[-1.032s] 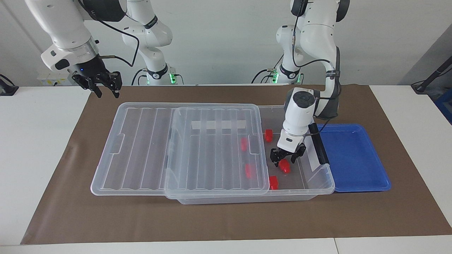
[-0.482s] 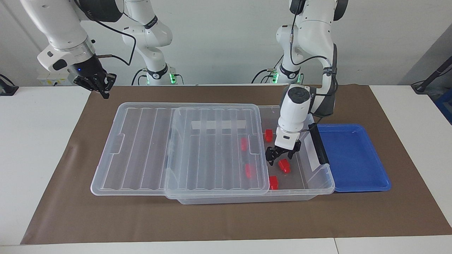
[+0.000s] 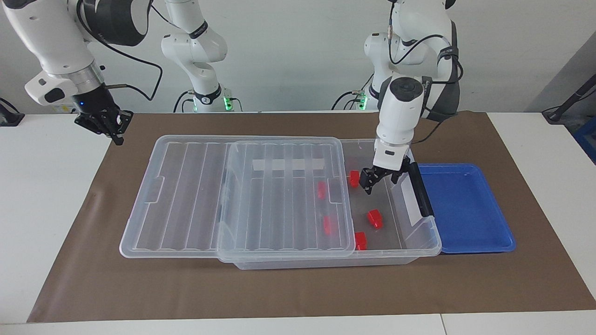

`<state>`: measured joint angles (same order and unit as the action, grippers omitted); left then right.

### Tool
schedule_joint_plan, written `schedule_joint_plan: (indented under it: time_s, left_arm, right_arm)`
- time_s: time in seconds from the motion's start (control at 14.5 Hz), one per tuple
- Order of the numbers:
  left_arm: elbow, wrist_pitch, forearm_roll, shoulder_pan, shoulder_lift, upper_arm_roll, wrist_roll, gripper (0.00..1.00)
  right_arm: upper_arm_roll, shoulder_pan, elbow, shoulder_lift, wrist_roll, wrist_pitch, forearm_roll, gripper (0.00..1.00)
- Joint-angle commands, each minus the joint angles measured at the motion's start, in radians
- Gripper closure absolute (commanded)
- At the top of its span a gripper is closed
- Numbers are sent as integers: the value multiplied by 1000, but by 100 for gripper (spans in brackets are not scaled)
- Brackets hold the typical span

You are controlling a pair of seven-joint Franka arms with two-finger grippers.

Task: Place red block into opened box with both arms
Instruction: 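Lower the red block into the open box and open the left gripper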

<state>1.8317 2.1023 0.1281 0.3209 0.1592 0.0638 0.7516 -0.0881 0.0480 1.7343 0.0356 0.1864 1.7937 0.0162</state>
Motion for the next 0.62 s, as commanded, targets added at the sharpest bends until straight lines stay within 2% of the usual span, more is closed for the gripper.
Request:
schedule_joint_plan:
  time_s: [0.0,0.21,0.55]
  left_arm:
    - [-44,-134,22,12,-59,-13,-15,0]
    - [-111,-260,19,-11,-101,-25,-171,0]
    - [-108,-357,8,-172,-185,-27,-515,0]
  right_arm:
    - [10,44,16,-61,97,105,-27,100]
    - [10,53,13,-141,142,211,-35,100]
    - [22,35,8,-235,131,337,-45,100]
